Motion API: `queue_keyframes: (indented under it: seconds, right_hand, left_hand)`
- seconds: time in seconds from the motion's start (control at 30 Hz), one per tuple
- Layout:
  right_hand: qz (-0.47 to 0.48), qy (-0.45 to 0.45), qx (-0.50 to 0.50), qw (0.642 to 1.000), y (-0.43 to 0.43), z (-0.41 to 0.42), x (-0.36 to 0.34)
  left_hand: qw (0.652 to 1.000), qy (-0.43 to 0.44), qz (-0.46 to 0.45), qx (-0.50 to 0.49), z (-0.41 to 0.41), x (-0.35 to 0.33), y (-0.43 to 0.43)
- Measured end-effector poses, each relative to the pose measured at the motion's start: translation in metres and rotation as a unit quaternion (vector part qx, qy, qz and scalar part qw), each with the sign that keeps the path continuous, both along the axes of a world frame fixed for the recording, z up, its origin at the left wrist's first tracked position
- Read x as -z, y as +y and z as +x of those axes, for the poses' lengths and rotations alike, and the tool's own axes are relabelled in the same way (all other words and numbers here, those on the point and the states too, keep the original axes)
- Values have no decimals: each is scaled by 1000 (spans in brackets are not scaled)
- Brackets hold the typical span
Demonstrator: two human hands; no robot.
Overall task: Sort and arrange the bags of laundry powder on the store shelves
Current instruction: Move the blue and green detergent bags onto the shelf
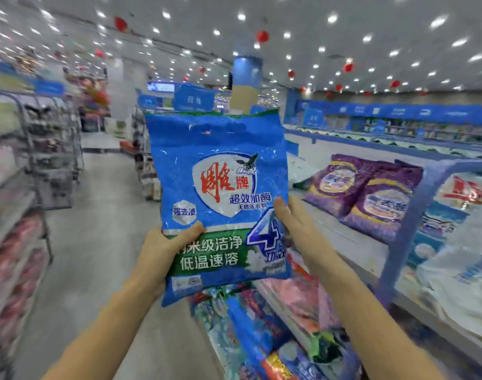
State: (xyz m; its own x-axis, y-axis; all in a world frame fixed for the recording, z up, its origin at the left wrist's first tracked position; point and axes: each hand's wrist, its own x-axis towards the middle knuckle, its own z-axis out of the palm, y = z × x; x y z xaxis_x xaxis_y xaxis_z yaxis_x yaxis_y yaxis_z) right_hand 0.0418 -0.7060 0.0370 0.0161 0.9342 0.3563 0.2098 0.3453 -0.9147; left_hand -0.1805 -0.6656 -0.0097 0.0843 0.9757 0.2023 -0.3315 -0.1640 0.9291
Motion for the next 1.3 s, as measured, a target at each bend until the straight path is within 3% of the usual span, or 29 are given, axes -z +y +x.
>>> queue_keyframes:
  seconds: [0.13,0.37,0.5,0.67,0.8,1.07,1.17,1.3]
  right_hand:
    - [-85,97,-7,992,78,-72,21]
    - [-27,139,46,989,188,-153,34]
    - [-27,154,76,985,253,-176,43]
    - [-17,278,142,950,351,-145,42]
    - [0,232,118,965,429,-119,34]
    - [-16,132,49,990,540,-72,34]
    - [9,95,106,990,576,-53,22]
    - [41,111,189,975,617,-23,3]
  left_hand:
    - [999,22,21,13,-66,-9,65]
    - [999,44,-9,10,-145,-8,174]
    - [998,41,-40,21,-162,4,238]
    - [997,52,-62,7,-154,22,329]
    - [995,93,-27,-24,-126,35,409]
    - [1000,-3,-18,16,-56,-9,582]
    - [999,0,12,51,-25,-31,634]
    - [992,3,31,126,27,-58,700]
